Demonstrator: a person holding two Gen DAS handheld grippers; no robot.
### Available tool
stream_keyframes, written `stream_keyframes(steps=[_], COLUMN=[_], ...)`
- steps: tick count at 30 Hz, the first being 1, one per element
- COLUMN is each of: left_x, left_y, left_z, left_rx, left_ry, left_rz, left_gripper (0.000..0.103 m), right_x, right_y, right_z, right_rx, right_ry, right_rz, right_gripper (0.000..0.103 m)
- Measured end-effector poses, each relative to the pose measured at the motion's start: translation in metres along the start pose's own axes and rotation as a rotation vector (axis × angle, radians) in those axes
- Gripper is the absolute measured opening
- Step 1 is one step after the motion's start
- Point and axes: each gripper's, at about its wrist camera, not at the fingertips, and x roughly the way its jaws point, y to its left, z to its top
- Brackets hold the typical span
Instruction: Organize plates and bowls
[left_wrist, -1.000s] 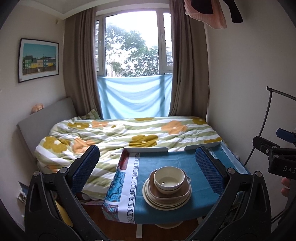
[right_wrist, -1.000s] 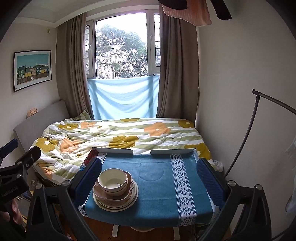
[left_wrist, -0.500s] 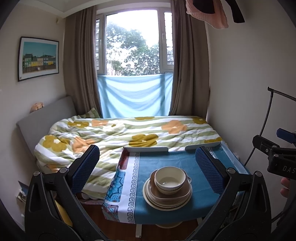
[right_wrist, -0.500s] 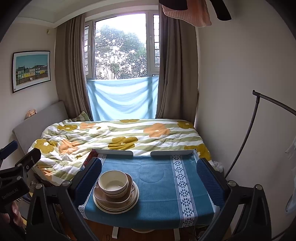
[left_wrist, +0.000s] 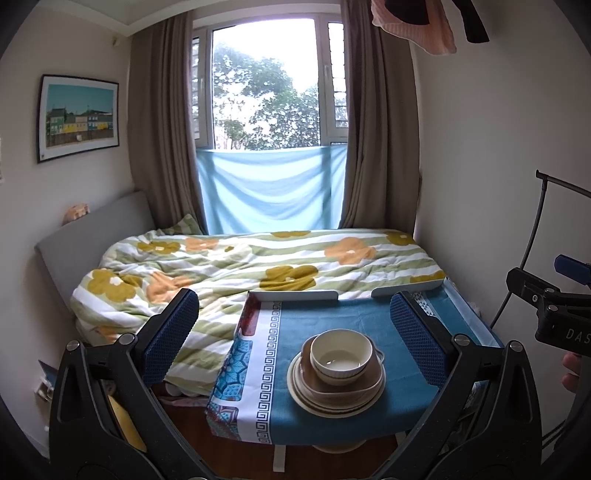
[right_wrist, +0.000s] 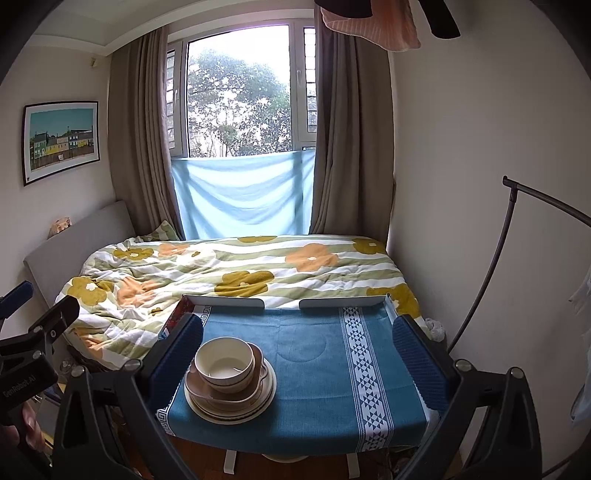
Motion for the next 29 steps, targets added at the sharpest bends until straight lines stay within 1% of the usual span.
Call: stream_keyframes(steps=[12, 16, 21, 29], left_x=[0.0, 0.001, 0.002, 0.015], left_y=[-0.002, 0.001, 0.006, 0.009], left_z=[0.0, 0.0, 0.001, 0.005], left_rx=[0.007, 0.011, 0.0, 0.012], left_ry=[-0.002, 0.0, -0.011, -0.016], left_rz=[0.009, 0.025, 0.013, 0.025], left_gripper=[0.103, 0.103, 0.103, 0.103], right_x=[-0.001, 0.0, 0.002, 0.002], right_y=[-0.002, -0.002, -0.003, -0.003], right_z=[-0.001, -0.001, 0.001, 0.001], right_rx=[0.008, 0.006, 0.005, 0.007], right_ry=[-0.007, -0.005, -0.002, -0.001], right_rz=[-0.003, -0.003, -0.005, -0.006], right_gripper=[0.102, 0.102, 0.102, 0.102])
